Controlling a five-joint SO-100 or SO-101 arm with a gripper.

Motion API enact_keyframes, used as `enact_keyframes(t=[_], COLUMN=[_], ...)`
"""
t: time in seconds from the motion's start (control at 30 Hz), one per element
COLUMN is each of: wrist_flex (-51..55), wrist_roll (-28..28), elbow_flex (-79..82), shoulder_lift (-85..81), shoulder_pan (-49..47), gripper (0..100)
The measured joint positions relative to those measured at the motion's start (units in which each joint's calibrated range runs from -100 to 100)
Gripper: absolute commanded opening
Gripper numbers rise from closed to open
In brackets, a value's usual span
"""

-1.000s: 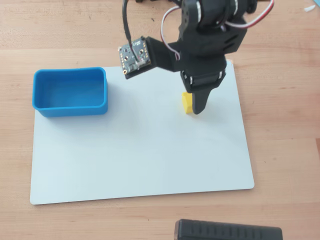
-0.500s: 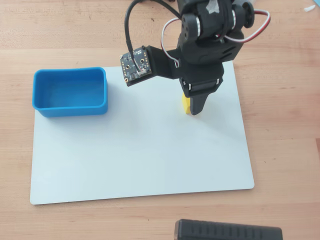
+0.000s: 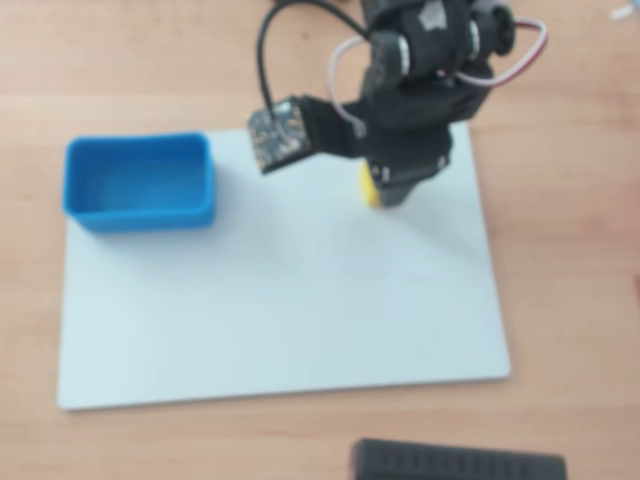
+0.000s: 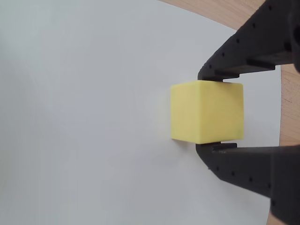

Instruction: Pick up yellow cube and drop it in the blue rectangular bin

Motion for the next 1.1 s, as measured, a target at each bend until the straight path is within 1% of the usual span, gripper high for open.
enact_keyframes(t=[0.2,0.4,0.63,0.8,1.1], wrist_flex=[0.0,2.42,6.17,6.89,6.89], wrist_roll=[0.0,0.0,0.0,0.83,2.78], elbow_flex=[0.0,0.0,-2.83,-4.53,-4.53], shoulder_lift=[-0.65,-10.99,-19.58,-23.56,-23.65], shoulder_pan=[0.0,0.23,3.71,10.35,26.87], gripper=[6,6,6,5,5])
